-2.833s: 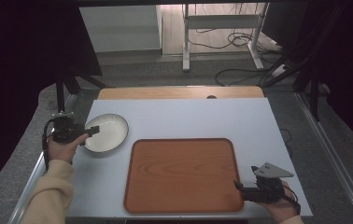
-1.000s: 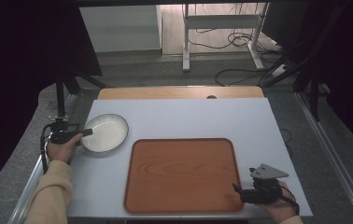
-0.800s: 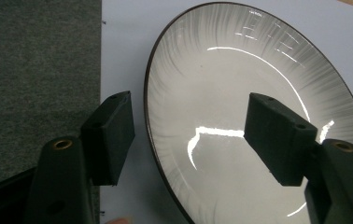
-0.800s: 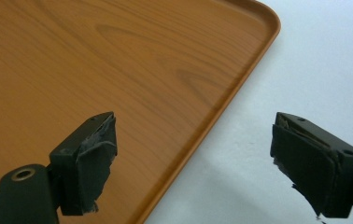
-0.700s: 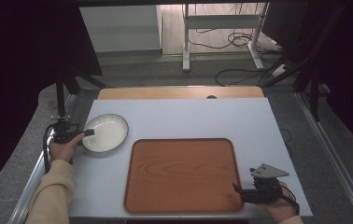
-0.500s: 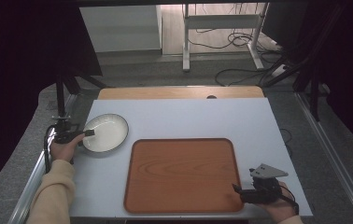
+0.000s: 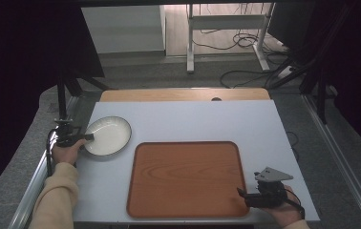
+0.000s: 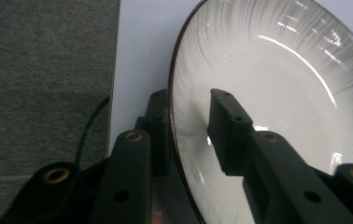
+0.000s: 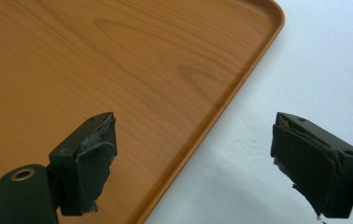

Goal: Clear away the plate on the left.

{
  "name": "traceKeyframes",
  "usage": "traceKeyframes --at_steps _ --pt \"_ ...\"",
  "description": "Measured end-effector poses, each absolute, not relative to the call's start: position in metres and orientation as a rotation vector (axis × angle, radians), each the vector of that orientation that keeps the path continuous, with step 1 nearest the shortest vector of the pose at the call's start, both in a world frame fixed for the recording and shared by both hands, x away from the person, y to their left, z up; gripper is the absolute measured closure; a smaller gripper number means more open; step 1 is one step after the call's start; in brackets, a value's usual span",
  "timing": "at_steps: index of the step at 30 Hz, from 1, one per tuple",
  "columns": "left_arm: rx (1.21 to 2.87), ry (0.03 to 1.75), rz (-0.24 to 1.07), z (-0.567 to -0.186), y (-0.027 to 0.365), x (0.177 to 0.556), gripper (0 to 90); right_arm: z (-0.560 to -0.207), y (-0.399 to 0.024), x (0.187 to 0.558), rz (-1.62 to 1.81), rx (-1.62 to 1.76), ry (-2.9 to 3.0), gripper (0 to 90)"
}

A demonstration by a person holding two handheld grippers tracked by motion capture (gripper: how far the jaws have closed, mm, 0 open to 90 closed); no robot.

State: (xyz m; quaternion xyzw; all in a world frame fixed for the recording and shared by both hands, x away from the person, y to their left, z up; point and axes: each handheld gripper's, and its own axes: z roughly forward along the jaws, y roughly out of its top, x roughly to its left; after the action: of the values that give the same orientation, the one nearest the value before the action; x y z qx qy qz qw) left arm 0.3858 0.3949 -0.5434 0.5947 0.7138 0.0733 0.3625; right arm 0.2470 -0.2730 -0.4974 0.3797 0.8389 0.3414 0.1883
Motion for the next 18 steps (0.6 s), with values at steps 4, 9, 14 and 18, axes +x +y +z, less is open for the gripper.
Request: traceKeyframes --at_steps 4,9,14,18 --pt "1.517 1.843 0.184 -0.543 0.396 0.385 74.8 -0.498 -0.274 0.248 0.962 1.074 2.354 14.3" --pt "1.500 1.836 0.205 -0.537 0.396 0.383 78.5 -0.496 -0.275 0.248 0.963 1.076 2.343 14.3" --pt "1.482 1.817 0.232 -0.527 0.395 0.380 81.6 -0.496 -0.275 0.248 0.965 1.073 2.341 14.3" --pt "1.480 1.808 0.263 -0.517 0.390 0.377 83.8 -0.495 -0.276 0.248 0.969 1.075 2.327 14.3"
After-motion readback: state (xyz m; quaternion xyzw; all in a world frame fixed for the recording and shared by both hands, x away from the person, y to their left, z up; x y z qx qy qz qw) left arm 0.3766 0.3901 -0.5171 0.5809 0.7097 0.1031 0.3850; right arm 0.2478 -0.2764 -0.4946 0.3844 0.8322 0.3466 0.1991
